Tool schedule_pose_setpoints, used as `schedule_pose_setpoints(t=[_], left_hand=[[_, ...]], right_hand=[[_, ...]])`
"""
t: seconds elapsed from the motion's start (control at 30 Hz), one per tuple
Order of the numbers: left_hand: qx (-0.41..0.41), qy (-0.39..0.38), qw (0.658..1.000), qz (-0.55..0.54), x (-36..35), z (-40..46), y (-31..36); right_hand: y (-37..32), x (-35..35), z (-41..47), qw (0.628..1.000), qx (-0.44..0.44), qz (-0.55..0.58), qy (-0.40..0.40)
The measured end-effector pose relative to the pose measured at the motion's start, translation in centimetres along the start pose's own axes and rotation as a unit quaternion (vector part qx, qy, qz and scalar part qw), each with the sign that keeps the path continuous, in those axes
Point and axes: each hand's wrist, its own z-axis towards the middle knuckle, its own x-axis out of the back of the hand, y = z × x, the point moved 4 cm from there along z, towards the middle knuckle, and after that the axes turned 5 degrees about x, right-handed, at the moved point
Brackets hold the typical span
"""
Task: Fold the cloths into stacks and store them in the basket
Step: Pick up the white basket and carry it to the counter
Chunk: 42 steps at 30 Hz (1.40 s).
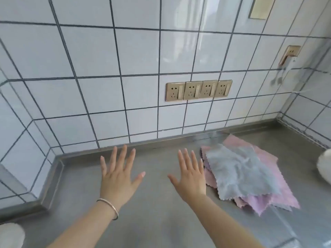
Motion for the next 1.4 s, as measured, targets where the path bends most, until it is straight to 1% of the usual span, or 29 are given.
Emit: schedule_pose_setpoints(t=[0.1, 0.13, 0.2, 0.27, 0.37, 0.5, 0.6, 0.7, 0.77, 0.83, 0.87, 0.93, 1.0, 1.13, 1.27, 1.33, 1.4], left_hand=[[-0.046, -0.006, 0.999, -0.012, -0.5, 0.8, -0.7], [-0.063, -0.002, 0.998, -0.008, -0.9, 1.2, -1.1], [-0.114, -0.026, 0.993, -0.018, -1.1, 2.3, -1.2], [-0.172, -0.027, 0.984, -0.023, -0.8, 2.9, -1.1], [-0.243, -0.026, 0.969, -0.049, 0.6, 2.0, -0.4], [-0.32, -0.028, 0.944, -0.075, 2.4, -0.9, 1.4], [-0.38, -0.038, 0.919, -0.099, 3.5, -4.6, 4.1], [-0.434, -0.066, 0.89, -0.125, 4.3, -9.4, 6.9], [-0.484, -0.068, 0.86, -0.145, 5.1, -13.5, 9.2], [-0.534, -0.074, 0.831, -0.139, 6.1, -17.6, 11.2], [-0.566, -0.075, 0.809, -0.137, 6.8, -20.5, 12.4], [-0.603, -0.067, 0.783, -0.134, 8.1, -24.7, 13.6], [-0.64, -0.047, 0.754, -0.141, 10.1, -30.4, 14.7], [-0.713, -0.062, 0.675, -0.178, 15.1, -43.8, 14.8], [-0.765, -0.073, 0.61, -0.193, 19.9, -58.2, 12.4], [-0.786, -0.08, 0.578, -0.205, 22.3, -64.6, 11.3], [-0.803, -0.078, 0.547, -0.221, 25.1, -70.7, 10.9]], right_hand=[[-1.1, -0.1, -1.3, 0.999, -0.045, -0.01, -0.004], [-1.6, 0.1, -2.0, 0.997, -0.073, -0.014, -0.024], [-2.3, 0.3, -3.2, 0.994, -0.104, -0.024, -0.027], [-3.3, 1.1, -5.1, 0.985, -0.164, -0.008, -0.058], [-5.3, 2.6, -8.0, 0.975, -0.222, 0.004, -0.023], [-6.6, 5.5, -12.7, 0.959, -0.284, -0.019, -0.012], [-6.4, 7.7, -17.5, 0.94, -0.34, -0.024, 0.013], [-6.3, 9.6, -23.0, 0.922, -0.384, -0.026, 0.038], [-6.3, 11.4, -27.9, 0.901, -0.428, -0.024, 0.066], [-6.5, 12.9, -32.8, 0.877, -0.472, -0.028, 0.091], [-6.9, 13.9, -36.4, 0.859, -0.501, -0.038, 0.098], [-7.8, 15.1, -41.2, 0.837, -0.535, -0.057, 0.098], [-9.6, 17.0, -47.3, 0.806, -0.578, -0.074, 0.106], [-14.7, 21.8, -60.1, 0.743, -0.648, -0.103, 0.131], [-20.8, 25.9, -73.1, 0.69, -0.7, -0.128, 0.132], [-23.1, 28.3, -79.1, 0.666, -0.722, -0.143, 0.123], [-25.2, 30.9, -84.9, 0.638, -0.742, -0.159, 0.131]])
